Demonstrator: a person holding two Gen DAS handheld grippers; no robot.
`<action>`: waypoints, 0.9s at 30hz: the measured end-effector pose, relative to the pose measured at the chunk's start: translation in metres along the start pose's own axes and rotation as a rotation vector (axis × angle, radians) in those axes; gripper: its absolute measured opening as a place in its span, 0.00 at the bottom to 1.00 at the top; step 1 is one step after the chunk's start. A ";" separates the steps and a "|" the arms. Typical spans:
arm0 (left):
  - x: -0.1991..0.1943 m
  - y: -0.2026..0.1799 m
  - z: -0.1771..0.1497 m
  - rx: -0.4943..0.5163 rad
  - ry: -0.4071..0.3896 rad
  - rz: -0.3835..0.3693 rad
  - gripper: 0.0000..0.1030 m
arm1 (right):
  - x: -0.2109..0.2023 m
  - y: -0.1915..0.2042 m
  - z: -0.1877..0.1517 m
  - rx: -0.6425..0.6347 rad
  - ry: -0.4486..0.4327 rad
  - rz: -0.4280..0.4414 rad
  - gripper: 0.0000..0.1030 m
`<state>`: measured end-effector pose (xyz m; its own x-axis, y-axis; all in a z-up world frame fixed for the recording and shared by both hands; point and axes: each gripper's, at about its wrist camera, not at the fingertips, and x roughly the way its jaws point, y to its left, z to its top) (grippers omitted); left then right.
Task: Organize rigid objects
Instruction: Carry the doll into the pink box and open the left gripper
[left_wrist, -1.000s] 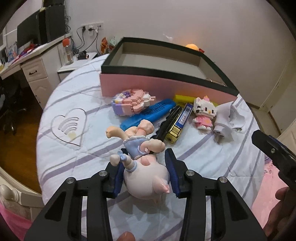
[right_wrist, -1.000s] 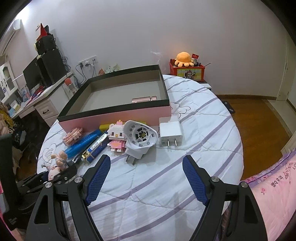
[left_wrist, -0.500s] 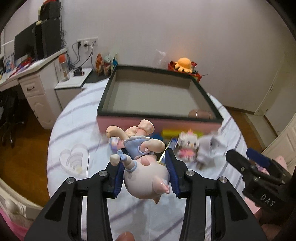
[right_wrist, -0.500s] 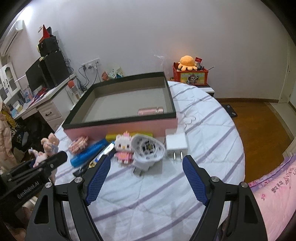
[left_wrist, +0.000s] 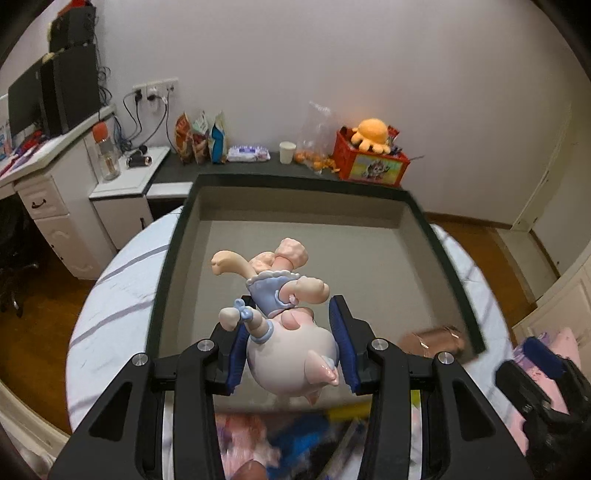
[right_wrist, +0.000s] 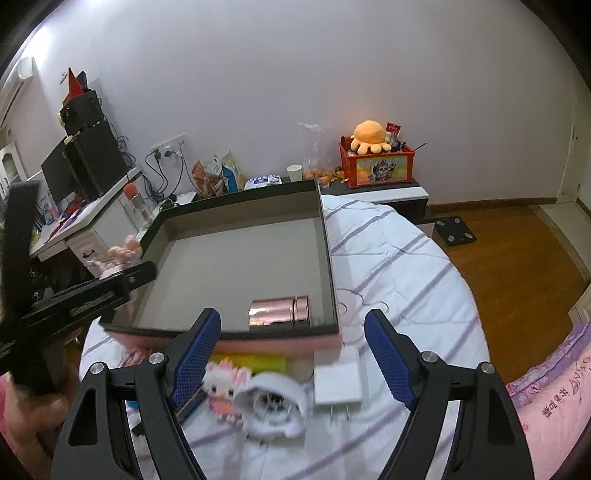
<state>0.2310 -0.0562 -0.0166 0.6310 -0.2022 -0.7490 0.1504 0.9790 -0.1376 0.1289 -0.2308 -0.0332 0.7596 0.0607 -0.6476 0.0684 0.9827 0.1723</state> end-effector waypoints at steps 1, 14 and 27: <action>0.008 -0.001 0.001 0.000 0.012 0.001 0.41 | 0.005 -0.001 0.002 -0.001 0.004 -0.001 0.79; 0.047 -0.006 -0.007 0.005 0.070 0.034 0.99 | 0.038 0.002 0.006 -0.016 0.055 0.002 0.79; -0.054 -0.030 -0.034 0.068 -0.090 0.116 1.00 | -0.028 0.006 -0.010 -0.018 -0.039 -0.019 0.79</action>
<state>0.1669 -0.0734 0.0062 0.7119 -0.0927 -0.6961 0.1220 0.9925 -0.0075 0.1018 -0.2250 -0.0212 0.7826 0.0356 -0.6215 0.0717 0.9866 0.1468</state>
